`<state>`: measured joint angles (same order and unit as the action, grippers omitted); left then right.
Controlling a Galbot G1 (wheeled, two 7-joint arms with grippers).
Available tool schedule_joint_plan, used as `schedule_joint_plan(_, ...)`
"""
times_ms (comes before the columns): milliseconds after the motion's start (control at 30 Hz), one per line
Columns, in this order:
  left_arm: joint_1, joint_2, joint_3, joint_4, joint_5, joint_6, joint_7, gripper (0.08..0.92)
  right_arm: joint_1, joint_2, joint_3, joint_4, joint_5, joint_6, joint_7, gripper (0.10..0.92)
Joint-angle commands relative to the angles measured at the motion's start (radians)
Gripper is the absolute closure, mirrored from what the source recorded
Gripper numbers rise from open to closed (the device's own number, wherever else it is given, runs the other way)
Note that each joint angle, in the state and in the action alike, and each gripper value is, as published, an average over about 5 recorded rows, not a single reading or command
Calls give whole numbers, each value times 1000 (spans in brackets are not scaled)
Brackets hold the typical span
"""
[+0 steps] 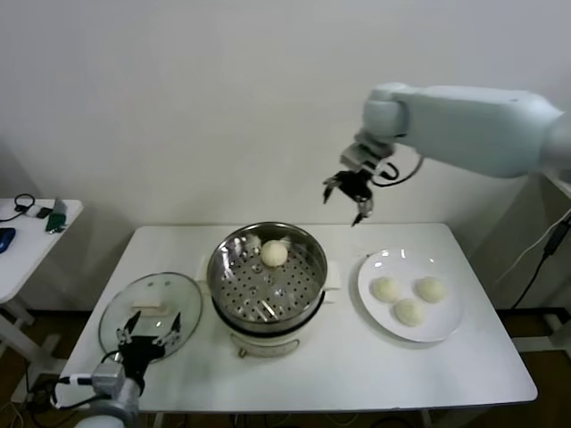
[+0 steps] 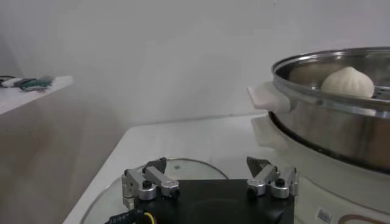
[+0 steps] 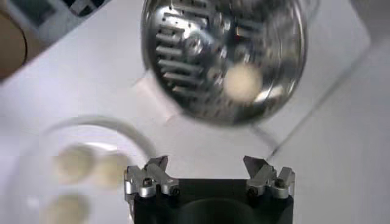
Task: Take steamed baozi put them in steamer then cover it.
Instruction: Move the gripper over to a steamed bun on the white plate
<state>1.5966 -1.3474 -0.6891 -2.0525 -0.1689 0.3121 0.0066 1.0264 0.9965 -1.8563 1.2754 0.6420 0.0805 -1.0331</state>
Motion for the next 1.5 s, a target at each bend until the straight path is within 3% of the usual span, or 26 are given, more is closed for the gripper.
schedule_joint_plan(33, -2, -2, -2, -3, -2, -6, 1, 177, 18, -299, -136, 255, 155, -377, 148, 203)
schedule_joint_plan(300, -5, -19, -3, 1, 12, -16, 3, 177, -340, -370, 137, 186, -18, -459, 253, 203)
schedule_joint_plan(667, 0, -38, 1, -6, 35, -14, 3, 177, -626, -228, 379, -83, -219, -389, 219, 203)
schedule_joint_plan(1000, 13, -42, -8, 1, 34, -22, 2, 177, -698, -79, 409, -296, -255, -338, 172, 203)
schedule_joint_plan(1500, 5, -38, -7, 26, 31, -26, 1, 177, -750, -36, 442, -362, -266, -319, 136, 203)
